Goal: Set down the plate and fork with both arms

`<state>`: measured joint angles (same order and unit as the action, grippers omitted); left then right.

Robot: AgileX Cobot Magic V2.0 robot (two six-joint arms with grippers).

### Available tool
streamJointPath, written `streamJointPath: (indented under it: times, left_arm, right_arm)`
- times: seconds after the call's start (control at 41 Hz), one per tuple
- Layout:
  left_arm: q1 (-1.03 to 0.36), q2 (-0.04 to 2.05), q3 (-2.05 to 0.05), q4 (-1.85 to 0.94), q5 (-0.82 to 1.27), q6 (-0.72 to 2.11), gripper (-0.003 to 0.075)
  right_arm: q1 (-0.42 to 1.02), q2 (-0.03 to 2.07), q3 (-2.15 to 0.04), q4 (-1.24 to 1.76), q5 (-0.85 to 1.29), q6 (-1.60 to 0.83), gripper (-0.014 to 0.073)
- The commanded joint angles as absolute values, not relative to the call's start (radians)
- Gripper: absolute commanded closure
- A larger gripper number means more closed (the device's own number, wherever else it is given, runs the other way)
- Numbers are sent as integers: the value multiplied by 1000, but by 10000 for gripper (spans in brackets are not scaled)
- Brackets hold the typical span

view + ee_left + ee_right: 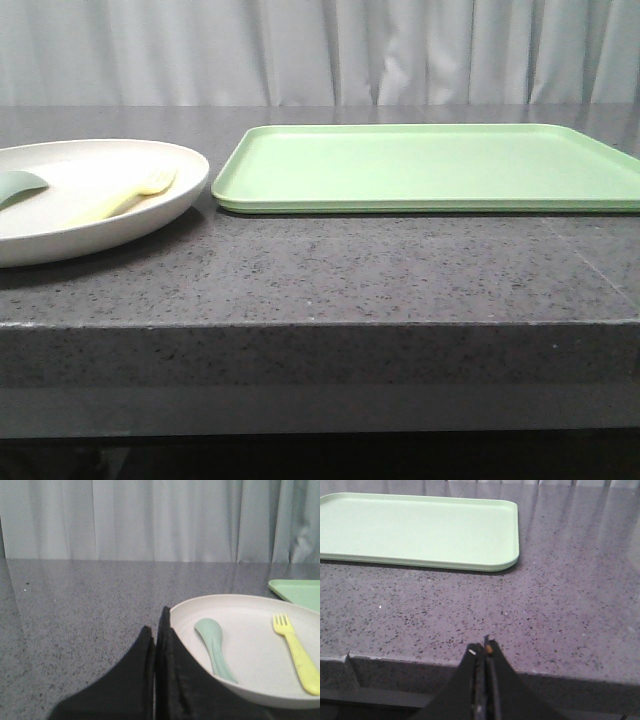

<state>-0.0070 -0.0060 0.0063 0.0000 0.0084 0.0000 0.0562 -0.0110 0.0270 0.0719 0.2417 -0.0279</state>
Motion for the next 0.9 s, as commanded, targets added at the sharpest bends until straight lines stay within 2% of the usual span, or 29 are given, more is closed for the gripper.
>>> streamJointPath:
  times: [0.0, 0.171, 0.366, 0.635, 0.879]
  left_arm:
    - [-7, -27, 6, -20, -130, -6, 738]
    - [-7, -24, -39, -56, -132, -6, 738]
    - [-7, 43, -174, -56, -112, -6, 738]
    - [-7, 334, -415, -46, 46, 0, 738]
    - [-7, 523, -477, -42, -20, -6, 738]
  right_arm:
    - [54, -29, 19, 66, 117, -32, 661]
    - [54, -29, -58, 66, 102, -32, 661]
    - [54, 12, -256, 66, 179, -32, 653]
    - [54, 294, -528, 66, 289, -32, 653]
    - [54, 485, -604, 66, 295, -31, 653]
